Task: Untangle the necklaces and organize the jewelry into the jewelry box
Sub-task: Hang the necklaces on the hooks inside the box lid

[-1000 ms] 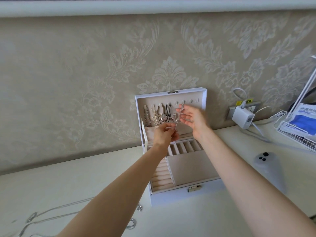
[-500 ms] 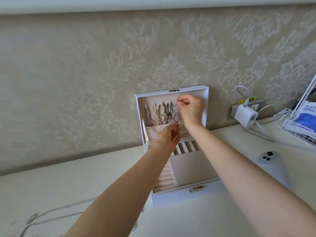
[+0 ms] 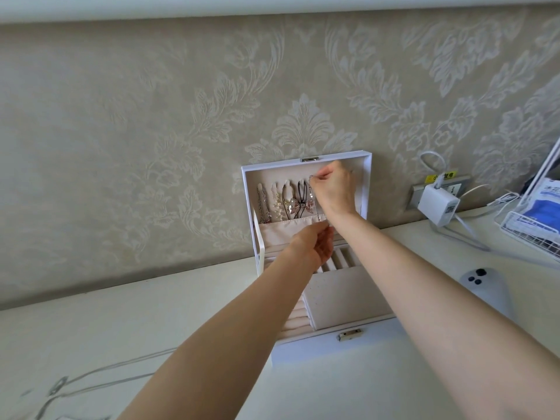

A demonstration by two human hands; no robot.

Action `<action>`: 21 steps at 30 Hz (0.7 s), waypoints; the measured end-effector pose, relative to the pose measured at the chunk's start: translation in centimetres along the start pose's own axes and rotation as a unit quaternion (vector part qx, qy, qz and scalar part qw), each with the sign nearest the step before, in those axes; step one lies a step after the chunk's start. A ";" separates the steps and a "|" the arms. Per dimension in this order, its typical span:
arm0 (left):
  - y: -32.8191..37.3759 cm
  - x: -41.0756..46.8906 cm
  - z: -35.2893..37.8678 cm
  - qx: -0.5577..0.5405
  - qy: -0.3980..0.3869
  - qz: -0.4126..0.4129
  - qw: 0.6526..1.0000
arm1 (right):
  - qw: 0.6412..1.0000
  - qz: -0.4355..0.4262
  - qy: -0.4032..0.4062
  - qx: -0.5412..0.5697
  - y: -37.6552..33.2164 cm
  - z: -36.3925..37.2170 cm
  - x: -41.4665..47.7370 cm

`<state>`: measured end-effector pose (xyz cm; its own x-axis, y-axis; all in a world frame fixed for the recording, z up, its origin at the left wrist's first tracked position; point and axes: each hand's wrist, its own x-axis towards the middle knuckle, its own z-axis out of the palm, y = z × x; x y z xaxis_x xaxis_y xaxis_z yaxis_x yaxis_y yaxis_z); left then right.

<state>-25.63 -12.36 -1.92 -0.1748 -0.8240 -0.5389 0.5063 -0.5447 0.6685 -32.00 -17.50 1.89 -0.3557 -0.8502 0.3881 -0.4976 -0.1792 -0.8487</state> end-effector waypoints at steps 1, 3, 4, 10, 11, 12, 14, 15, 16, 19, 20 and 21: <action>0.0 0.0 0.0 0.003 0.000 -0.002 1.000 | 1.000 0.005 0.001 0.011 -0.1 0.0 0.0; -0.1 0.2 -0.1 0.004 -0.001 -0.002 1.000 | 1.000 -0.006 -0.004 0.022 0.0 -0.1 -0.1; -0.2 0.3 -0.1 0.002 -0.001 -0.003 1.000 | 1.000 -0.015 -0.008 0.024 0.0 -0.2 -0.1; -0.8 0.9 -0.5 -0.013 0.010 -0.006 1.000 | 0.999 -0.018 -0.040 0.018 0.3 -0.6 0.2; -0.9 1.0 -0.4 -0.014 0.011 -0.005 1.000 | 0.999 -0.002 -0.044 0.027 0.4 -0.5 0.2; -0.9 1.1 -0.4 -0.014 0.010 -0.004 1.000 | 0.998 0.014 -0.046 0.042 0.5 -0.4 0.3; -0.9 1.2 -0.4 -0.008 0.010 -0.004 1.000 | 0.996 0.035 -0.046 0.072 0.8 -0.3 0.5; -0.9 1.2 -0.4 -0.002 0.010 -0.005 1.000 | 0.994 0.044 -0.044 0.088 1.0 -0.2 0.5; -0.8 1.3 -0.5 0.004 0.009 -0.007 1.000 | 0.992 0.051 -0.042 0.106 1.2 -0.3 0.3; -0.7 1.3 -0.4 0.032 0.006 -0.012 0.999 | 0.988 0.044 -0.041 0.140 1.7 -0.9 -0.2; -0.6 1.3 -0.4 0.044 0.007 -0.012 0.999 | 0.989 0.036 -0.043 0.140 1.8 -1.0 -0.3; -0.6 1.3 -0.3 0.054 0.009 -0.013 0.998 | 0.989 0.031 -0.045 0.137 1.8 -1.0 -0.3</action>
<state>-25.90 -13.04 -3.14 -0.1713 -0.8075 -0.5644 0.4082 -0.5796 0.7053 -33.64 -17.07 0.57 -0.2998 -0.9023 0.3099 -0.2393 -0.2433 -0.9400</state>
